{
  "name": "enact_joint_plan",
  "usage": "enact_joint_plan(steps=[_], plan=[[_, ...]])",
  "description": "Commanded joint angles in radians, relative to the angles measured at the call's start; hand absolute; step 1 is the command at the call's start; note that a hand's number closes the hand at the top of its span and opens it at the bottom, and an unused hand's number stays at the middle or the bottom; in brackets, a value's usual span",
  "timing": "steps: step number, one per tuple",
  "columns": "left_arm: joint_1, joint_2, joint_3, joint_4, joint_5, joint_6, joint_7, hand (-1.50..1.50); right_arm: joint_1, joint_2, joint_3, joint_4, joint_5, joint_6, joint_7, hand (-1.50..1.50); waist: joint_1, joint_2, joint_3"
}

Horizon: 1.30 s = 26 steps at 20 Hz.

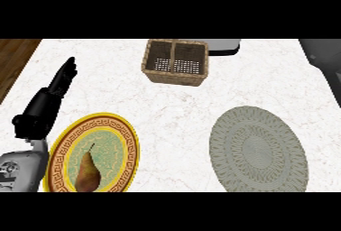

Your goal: Pick the cupcake from the placemat and place it in the basket

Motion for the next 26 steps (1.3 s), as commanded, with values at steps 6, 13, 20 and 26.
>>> enact_joint_plan(steps=[6, 13, 20, 26], plan=[[-0.047, 0.012, 0.027, 0.026, 0.006, -0.007, 0.029, 0.0, -0.001, -0.008, 0.002, 0.047, 0.011, 0.106, -0.072, -1.5, -0.01, -0.001, 0.001], [0.015, -0.002, 0.007, -0.013, -0.001, -0.013, -0.002, 0.0, -0.021, 0.008, -0.092, 0.067, -0.056, 0.03, -0.046, -1.5, 0.004, 0.0, 0.001], [-0.007, 0.005, 0.013, 0.001, -0.006, -0.013, -0.005, 0.0, 0.005, -0.038, -0.273, 0.049, -0.181, -0.288, 0.013, -1.5, 0.009, 0.004, 0.001], [-0.005, -0.015, -0.008, -0.006, -0.025, 0.002, 0.003, 0.0, 0.032, -0.139, -0.347, 0.045, -0.212, -0.461, 0.038, -1.5, 0.005, 0.005, 0.001]])
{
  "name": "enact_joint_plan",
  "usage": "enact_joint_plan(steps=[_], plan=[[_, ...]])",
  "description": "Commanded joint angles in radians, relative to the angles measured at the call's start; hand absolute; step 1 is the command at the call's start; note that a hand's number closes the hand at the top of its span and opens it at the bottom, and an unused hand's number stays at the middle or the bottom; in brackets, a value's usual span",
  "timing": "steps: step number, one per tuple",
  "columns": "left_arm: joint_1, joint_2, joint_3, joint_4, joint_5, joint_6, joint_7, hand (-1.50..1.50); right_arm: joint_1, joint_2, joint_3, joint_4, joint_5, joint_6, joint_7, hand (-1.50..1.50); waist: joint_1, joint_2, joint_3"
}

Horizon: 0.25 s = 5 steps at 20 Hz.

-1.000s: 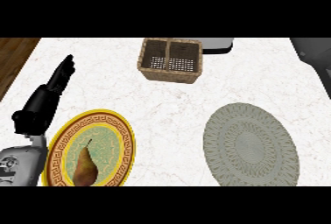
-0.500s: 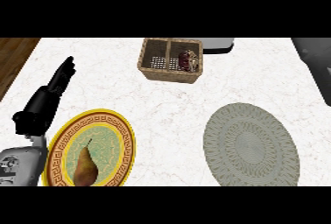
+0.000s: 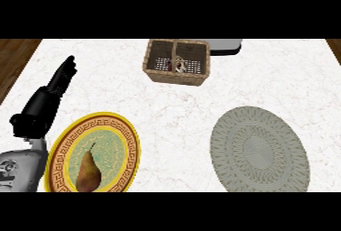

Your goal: Pick the cupcake from the placemat and place it in the basket

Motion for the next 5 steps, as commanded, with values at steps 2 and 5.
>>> enact_joint_plan(steps=[2, 5], plan=[[-0.006, 0.003, 0.015, 0.013, 0.001, 0.005, -0.002, 0.0, 0.065, -0.084, -0.055, -0.009, -0.024, -0.125, -0.011, -1.5, -0.014, -0.003, 0.001], [-0.01, -0.018, -0.001, -0.008, -0.001, 0.012, 0.016, 0.0, 0.105, -0.198, -0.092, 0.0, -0.045, -0.101, -0.056, -1.5, -0.01, 0.002, 0.001]])
